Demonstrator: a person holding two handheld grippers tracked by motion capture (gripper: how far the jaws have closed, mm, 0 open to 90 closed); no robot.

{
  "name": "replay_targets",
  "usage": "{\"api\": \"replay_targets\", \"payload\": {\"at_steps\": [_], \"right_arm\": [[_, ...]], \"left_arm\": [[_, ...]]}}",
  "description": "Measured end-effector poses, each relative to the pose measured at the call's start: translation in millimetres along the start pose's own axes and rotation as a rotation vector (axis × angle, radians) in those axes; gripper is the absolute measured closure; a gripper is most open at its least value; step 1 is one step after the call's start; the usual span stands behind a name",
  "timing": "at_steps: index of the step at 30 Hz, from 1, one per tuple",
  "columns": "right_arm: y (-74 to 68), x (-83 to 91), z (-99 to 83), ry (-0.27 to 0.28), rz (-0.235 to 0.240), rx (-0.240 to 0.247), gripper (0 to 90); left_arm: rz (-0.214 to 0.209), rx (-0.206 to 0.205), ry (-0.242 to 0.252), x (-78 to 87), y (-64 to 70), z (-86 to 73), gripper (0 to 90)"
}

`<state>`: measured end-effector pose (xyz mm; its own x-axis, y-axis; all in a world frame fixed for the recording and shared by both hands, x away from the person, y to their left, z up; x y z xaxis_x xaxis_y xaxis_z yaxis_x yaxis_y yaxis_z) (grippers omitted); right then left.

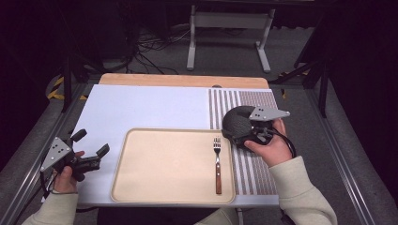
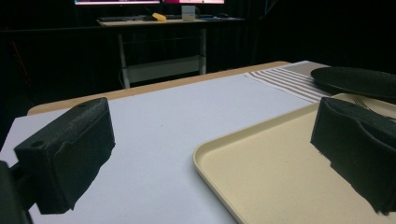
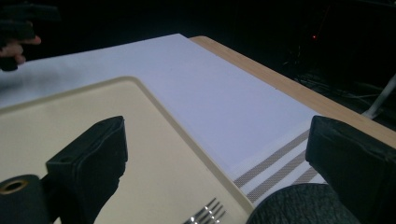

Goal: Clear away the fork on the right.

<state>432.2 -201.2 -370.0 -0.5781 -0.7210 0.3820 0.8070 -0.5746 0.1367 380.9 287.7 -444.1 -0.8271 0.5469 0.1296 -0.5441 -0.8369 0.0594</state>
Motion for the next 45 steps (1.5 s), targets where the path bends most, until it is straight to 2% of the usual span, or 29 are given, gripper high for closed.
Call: {"api": "replay_targets", "payload": {"at_steps": [1,4,6,16,25,32,38,39,41,45], "right_arm": [[0.5,4.6,-4.0,-0.011,-0.004,0.038,6.3],[0.5,7.4,-7.1,0.001,-0.023,0.036,5.1],[0.5,11.5,-11.7,-0.002,-0.027,0.056,5.1],[2.8,30.7,-36.1,0.089,-0.064,0.012,4.2],[5.6,42.5,-58.3,0.124,-0.087,-0.007,2.8],[6.8,46.4,-77.2,0.117,-0.112,-0.013,2.5],[7.5,48.0,-95.6,0.121,-0.128,-0.046,2.5],[7.3,47.8,-97.5,0.125,-0.126,-0.052,2.5],[6.8,48.6,-104.4,0.099,-0.128,-0.061,2.9],[3.7,51.1,-112.6,0.083,-0.106,-0.070,2.8]], "left_arm": [[-0.002,-0.002,-0.002,0.3,-0.5,-0.4,0.0],[0.000,0.001,0.001,0.5,-1.9,-0.6,0.0],[0.000,0.008,0.004,0.8,-2.8,-0.2,0.0],[0.006,0.022,0.018,2.6,-5.8,0.4,0.0],[0.007,0.022,0.020,2.9,-6.8,0.3,0.0],[0.011,0.023,0.023,4.0,-8.4,0.1,0.0],[0.008,0.019,0.022,4.2,-8.6,-0.5,0.0],[0.006,0.019,0.022,4.1,-8.5,-0.6,0.0],[0.004,0.018,0.021,3.9,-8.7,-1.0,0.0],[0.004,0.018,0.022,4.3,-9.0,-1.1,0.0]]}}
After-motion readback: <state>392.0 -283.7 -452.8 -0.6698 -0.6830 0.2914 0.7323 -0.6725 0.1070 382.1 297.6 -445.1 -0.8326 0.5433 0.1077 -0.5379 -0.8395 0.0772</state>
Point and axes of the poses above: each handheld gripper's, and its own axes: x roughly backward along the jaws, z roughly out of its top, y roughly to its right, the point moved 5 cm from there along -x, roughly forward along the jaws, and after that the axes turned 3 degrees about x, right-handed, at the moved point
